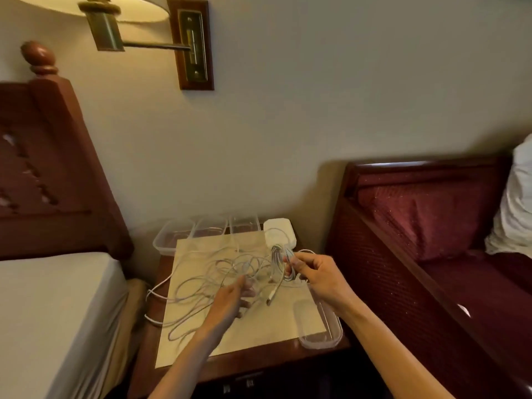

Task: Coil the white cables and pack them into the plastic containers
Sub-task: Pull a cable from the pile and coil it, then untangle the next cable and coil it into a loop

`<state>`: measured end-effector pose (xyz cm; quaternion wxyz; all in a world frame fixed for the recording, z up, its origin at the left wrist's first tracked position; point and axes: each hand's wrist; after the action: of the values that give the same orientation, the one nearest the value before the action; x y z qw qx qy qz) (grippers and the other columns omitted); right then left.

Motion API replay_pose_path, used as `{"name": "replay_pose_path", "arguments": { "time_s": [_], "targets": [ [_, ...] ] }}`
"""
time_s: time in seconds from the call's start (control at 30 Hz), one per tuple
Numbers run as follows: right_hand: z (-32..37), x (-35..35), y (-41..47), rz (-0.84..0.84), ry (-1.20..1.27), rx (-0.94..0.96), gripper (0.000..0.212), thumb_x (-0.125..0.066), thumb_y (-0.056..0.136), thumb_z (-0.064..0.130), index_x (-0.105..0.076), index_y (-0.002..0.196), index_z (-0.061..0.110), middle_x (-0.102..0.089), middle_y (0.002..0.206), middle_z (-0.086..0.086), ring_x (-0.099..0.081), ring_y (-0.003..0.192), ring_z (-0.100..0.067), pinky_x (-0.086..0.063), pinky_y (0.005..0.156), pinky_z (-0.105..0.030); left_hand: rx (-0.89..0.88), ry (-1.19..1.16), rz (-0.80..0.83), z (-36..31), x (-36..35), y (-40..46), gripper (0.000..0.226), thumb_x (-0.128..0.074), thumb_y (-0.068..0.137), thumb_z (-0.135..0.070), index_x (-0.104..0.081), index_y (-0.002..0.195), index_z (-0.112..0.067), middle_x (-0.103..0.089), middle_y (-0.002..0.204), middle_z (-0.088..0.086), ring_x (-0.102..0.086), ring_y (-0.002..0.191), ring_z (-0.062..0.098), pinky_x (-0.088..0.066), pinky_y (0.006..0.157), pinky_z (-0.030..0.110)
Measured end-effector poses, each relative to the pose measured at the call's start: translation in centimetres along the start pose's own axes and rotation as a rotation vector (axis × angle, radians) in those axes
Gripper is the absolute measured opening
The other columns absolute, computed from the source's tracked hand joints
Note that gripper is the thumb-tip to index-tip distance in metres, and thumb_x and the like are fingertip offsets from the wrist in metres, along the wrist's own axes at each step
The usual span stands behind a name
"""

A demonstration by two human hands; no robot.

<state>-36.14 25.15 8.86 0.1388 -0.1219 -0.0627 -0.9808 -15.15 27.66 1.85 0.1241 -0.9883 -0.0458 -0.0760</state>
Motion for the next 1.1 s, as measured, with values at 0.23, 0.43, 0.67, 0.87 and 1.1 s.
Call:
{"name": "replay_pose_path", "arguments": {
  "time_s": [0.23,0.43,0.67,0.87,1.1],
  "targets": [
    [-9.5,-0.6,-2.6,-0.122,-0.979,0.275,0.015,-0.061,0.083,0.025,-0.061,0.068,0.029,-0.059,0.071,0.016,-0.059,0.079,-0.009,-0.035,0.08,-0.025,-0.397,0.664,-0.004,12.0,-2.3,0.1,0.027,-0.052,0.097,-0.037,-0.066,0.113,-0.02,-0.055,0.118,-0.009,-0.055,0.112,0.012,-0.038,0.094,0.017],
    [-12.8,-1.5,-1.7,0.062,-1.223,0.049,0.015,-0.074,0.065,0.024,-0.066,0.078,0.025,-0.064,0.08,0.011,-0.063,0.083,-0.017,-0.049,0.081,-0.034,-0.46,0.837,0.042,15.9,-2.6,0.2,0.083,-0.01,0.088,-0.075,-0.05,0.14,-0.024,-0.035,0.153,-0.004,-0.027,0.144,0.018,-0.02,0.114,0.024],
    [-13.2,-2.4,-0.9,0.187,-1.315,-0.106,0.027,-0.057,0.09,0.021,-0.056,0.116,0.013,-0.056,0.124,-0.006,-0.046,0.118,-0.028,-0.036,0.096,-0.039,-0.461,0.879,0.023,16.6,-2.8,0.2,0.071,-0.015,0.093,-0.069,-0.042,0.144,-0.027,-0.027,0.157,-0.007,-0.018,0.147,0.015,-0.012,0.117,0.025],
    [-14.1,-2.3,-0.7,0.264,-1.313,-0.169,0.032,-0.055,0.093,0.021,-0.056,0.122,0.008,-0.049,0.133,-0.01,-0.042,0.123,-0.031,-0.035,0.099,-0.04,-0.464,0.866,0.023,15.9,-2.9,-0.3,0.064,-0.021,0.094,-0.064,-0.04,0.145,-0.03,-0.02,0.156,-0.013,-0.011,0.148,0.01,-0.006,0.118,0.023],
    [-13.1,-2.6,-0.8,0.089,-1.248,-0.049,0.025,-0.047,0.087,0.016,-0.066,0.103,0.014,-0.06,0.116,-0.003,-0.05,0.109,-0.025,-0.037,0.096,-0.038,-0.439,0.812,0.047,15.1,-2.8,-0.2,0.043,-0.048,0.098,-0.044,-0.048,0.138,-0.028,-0.03,0.152,-0.013,-0.021,0.146,0.012,-0.019,0.116,0.022]
  ]
}}
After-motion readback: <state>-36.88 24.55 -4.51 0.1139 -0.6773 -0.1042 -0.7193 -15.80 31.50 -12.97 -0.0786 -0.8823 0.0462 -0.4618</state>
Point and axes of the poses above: each hand's wrist, its own y-axis towards the middle knuckle, its own x-axis out of the back of the hand, z = x × y
